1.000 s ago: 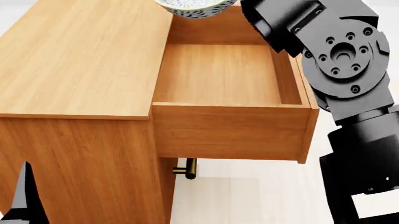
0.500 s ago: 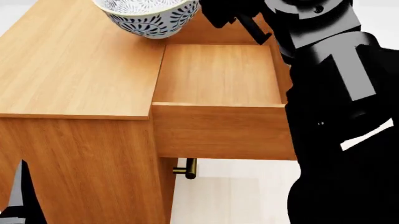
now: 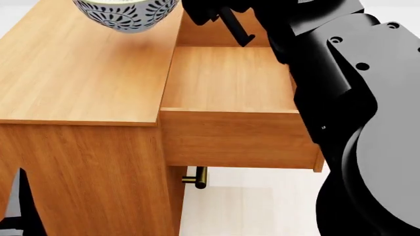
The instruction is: Put the bowl on top of the cabinet.
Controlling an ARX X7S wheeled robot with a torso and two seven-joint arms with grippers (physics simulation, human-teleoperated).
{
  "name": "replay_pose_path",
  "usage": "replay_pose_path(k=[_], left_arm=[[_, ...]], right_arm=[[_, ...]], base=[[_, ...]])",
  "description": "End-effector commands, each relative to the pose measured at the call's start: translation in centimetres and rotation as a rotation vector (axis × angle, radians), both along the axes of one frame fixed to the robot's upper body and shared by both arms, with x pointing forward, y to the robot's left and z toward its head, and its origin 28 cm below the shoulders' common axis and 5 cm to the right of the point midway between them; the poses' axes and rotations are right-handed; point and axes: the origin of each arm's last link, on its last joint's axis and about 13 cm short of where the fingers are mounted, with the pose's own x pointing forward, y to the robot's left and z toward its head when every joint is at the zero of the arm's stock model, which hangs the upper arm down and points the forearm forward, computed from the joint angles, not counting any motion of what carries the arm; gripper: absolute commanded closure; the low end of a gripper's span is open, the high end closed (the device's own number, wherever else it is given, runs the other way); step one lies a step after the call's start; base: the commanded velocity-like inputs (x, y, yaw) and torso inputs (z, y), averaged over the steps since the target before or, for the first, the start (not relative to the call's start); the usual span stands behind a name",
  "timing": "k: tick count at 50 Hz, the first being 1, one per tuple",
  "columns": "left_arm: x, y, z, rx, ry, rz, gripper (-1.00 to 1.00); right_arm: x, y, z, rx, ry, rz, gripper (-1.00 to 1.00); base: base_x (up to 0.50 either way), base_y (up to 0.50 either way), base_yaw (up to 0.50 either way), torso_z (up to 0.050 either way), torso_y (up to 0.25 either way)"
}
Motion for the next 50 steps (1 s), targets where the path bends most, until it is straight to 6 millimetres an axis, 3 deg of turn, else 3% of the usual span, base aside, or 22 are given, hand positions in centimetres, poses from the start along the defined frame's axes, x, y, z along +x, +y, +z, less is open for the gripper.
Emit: replay_pose_path(k=[1,50], left_arm=[[0.3,0.4,0.2,0.000,-0.020,0.026,-1.00],[0.4,0.6,0.2,-0.009,-0.025,0.033,-1.00]], right_arm=[[-0.1,1.0,0.2,0.081,-0.031,0.029,1.00],[0.3,1.3,-1.8,0.080,-0.011,0.056,1.00]], base=[[0.00,0.00,0.00,0.000,0.000],[0.00,0.00,0.00,0.000,0.000]])
